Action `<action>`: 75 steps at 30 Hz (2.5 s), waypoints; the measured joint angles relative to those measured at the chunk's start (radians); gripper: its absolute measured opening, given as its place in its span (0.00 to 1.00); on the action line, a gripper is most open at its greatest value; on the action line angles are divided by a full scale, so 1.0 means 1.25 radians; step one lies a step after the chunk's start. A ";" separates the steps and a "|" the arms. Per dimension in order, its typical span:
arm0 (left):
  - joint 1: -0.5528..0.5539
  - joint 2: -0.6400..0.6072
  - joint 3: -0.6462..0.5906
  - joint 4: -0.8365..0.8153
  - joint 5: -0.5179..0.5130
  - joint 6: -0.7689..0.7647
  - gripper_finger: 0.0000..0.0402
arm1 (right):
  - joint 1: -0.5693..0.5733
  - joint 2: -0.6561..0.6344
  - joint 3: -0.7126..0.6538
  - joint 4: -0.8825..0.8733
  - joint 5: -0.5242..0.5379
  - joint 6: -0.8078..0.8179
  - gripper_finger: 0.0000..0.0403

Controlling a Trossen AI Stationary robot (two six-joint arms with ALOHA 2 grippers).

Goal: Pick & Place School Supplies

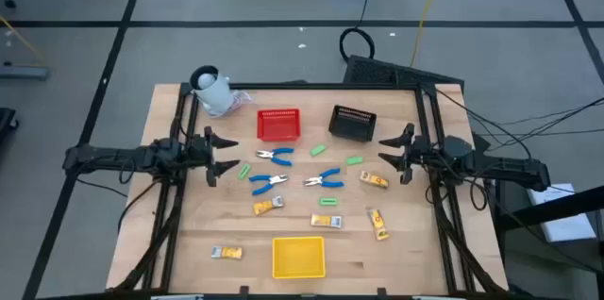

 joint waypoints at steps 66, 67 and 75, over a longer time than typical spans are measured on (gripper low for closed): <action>0.000 0.000 0.000 0.000 0.001 -0.012 0.74 | 0.000 0.206 0.000 0.114 -0.002 -0.046 0.45; 0.000 0.000 0.000 0.000 0.001 -0.012 0.74 | 0.000 0.213 0.003 0.112 -0.003 -0.047 0.45; 0.000 0.000 0.000 0.000 0.001 -0.004 0.74 | 0.000 0.356 0.094 0.077 -0.060 -0.048 0.45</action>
